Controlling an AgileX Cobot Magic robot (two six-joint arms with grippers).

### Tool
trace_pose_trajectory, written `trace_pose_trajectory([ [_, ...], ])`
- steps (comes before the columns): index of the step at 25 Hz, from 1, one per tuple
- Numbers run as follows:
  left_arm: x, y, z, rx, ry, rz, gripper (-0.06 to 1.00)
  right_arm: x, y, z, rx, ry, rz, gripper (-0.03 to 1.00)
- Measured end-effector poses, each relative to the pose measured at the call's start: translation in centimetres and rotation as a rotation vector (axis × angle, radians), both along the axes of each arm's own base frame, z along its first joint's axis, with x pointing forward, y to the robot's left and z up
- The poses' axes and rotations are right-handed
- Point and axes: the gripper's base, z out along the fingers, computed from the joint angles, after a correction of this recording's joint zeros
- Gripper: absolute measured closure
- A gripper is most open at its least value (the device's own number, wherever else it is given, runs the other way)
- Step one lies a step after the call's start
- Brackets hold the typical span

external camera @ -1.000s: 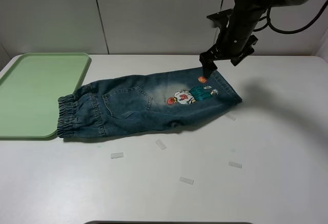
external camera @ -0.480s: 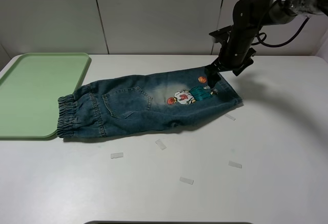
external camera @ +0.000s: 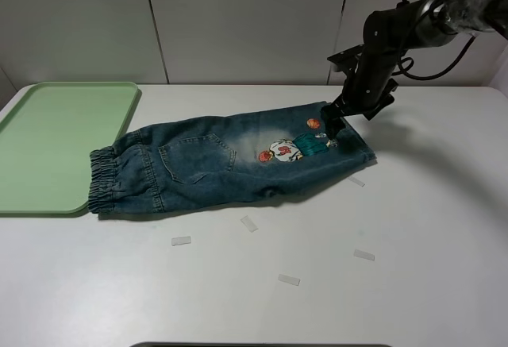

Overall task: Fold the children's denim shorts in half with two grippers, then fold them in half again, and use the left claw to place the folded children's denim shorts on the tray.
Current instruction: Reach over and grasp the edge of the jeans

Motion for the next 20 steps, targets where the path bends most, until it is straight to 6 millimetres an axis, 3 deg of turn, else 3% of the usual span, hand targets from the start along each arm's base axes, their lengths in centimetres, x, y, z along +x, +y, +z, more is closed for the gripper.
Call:
trace_pose_trajectory([
  [3,0.0,0.0,0.0,0.000,0.000,0.000,-0.04,0.1,-0.8,-0.5,0.017,0.021,-0.023,0.27],
  [20,0.0,0.0,0.0,0.000,0.000,0.000,-0.04,0.1,-0.3,-1.6,0.097,0.073,0.031,0.27],
])
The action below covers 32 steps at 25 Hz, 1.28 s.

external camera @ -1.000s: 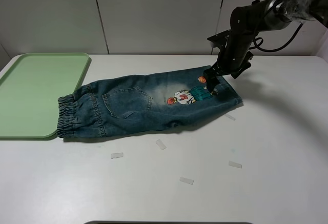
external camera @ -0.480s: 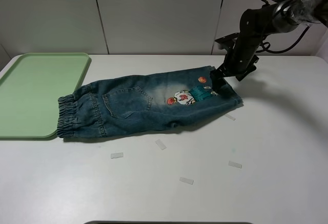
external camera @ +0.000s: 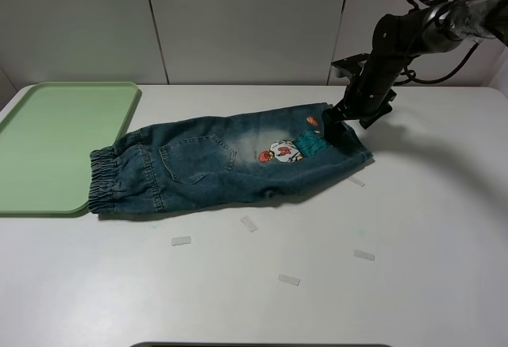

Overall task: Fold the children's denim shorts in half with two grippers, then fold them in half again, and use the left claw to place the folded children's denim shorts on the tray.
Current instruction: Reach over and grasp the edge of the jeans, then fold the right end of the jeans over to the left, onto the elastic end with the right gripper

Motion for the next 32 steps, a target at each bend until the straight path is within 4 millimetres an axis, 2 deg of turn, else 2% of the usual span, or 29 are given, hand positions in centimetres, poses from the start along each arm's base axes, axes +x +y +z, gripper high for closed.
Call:
trace_pose_trajectory([
  [3,0.00,0.00,0.00,0.000,0.000,0.000,-0.04,0.03,0.00,0.00,-0.001,-0.003,0.003,0.27],
  [6,0.00,0.00,0.00,0.000,0.000,0.000,-0.04,0.02,0.03,0.01,0.003,-0.003,0.004,0.32],
  [9,0.00,0.00,0.00,0.000,0.000,0.000,-0.04,-0.07,0.37,-0.05,0.007,0.001,0.010,0.47],
  [15,0.00,0.00,0.00,0.000,0.000,0.000,-0.04,-0.21,0.75,-0.04,0.025,0.012,0.004,0.87],
  [17,0.00,0.00,0.00,0.000,0.000,0.000,-0.04,-0.22,0.81,-0.04,0.026,0.012,0.005,0.96],
  [27,0.00,0.00,0.00,0.000,0.000,0.000,-0.04,-0.20,0.66,0.03,-0.002,0.004,0.024,0.97],
  [32,0.00,0.00,0.00,0.000,0.000,0.000,-0.04,-0.23,0.17,0.87,-0.061,0.010,0.044,0.97],
])
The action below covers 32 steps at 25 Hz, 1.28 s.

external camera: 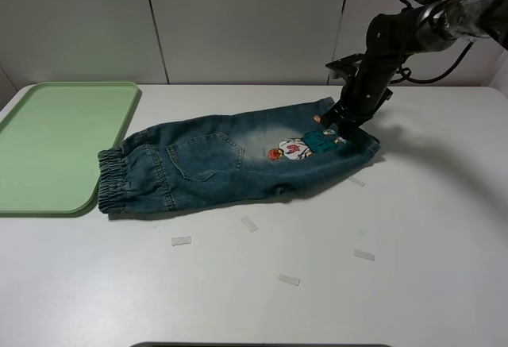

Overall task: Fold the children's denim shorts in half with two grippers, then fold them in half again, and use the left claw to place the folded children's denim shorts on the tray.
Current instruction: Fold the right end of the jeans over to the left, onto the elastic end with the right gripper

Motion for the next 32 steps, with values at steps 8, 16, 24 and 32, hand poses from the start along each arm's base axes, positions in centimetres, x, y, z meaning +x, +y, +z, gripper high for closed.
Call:
trace_pose_trajectory([
  [8,0.0,0.0,0.0,0.000,0.000,0.000,-0.03,-0.4,-1.1,4.0,-0.092,-0.033,-0.010,0.97],
  [16,0.0,0.0,0.0,0.000,0.000,0.000,-0.03,-1.0,-2.2,7.9,-0.191,-0.078,-0.032,0.97],
  [24,0.0,0.0,0.0,0.000,0.000,0.000,-0.03,-1.7,-3.2,11.1,-0.269,-0.121,-0.041,0.97],
  [32,0.0,0.0,0.0,0.000,0.000,0.000,-0.03,-1.8,-6.1,13.4,-0.295,-0.166,-0.115,0.97],
])
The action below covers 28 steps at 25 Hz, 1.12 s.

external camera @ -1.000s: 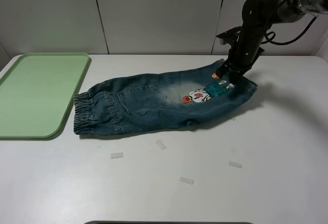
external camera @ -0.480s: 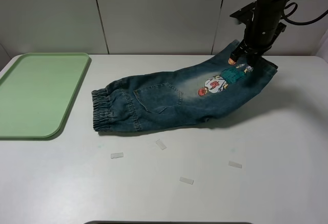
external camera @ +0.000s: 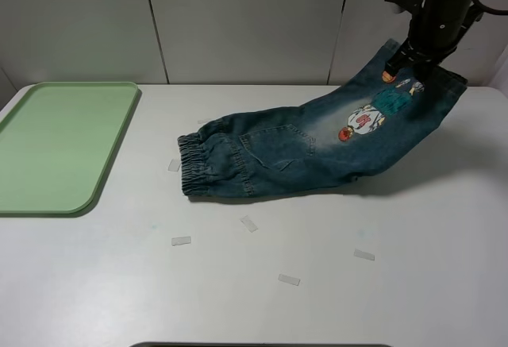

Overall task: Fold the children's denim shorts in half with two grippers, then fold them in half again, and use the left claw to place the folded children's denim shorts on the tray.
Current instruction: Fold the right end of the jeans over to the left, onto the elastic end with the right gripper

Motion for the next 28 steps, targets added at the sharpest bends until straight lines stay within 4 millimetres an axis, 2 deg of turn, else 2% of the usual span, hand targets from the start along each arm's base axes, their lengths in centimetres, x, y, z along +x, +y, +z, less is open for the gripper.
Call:
trace_pose_trajectory([
  [6,0.0,0.0,0.0,0.000,0.000,0.000,-0.03,0.0,-3.9,0.8,-0.010,-0.025,-0.089,0.97],
  [11,0.0,0.0,0.0,0.000,0.000,0.000,-0.03,-0.1,-5.8,0.9,-0.012,-0.030,-0.133,0.97],
  [23,0.0,0.0,0.0,0.000,0.000,0.000,-0.03,0.0,-8.0,1.3,-0.114,-0.045,-0.135,0.97],
  [28,0.0,0.0,0.0,0.000,0.000,0.000,-0.03,-0.2,-7.8,1.3,-0.128,-0.027,-0.154,0.97],
])
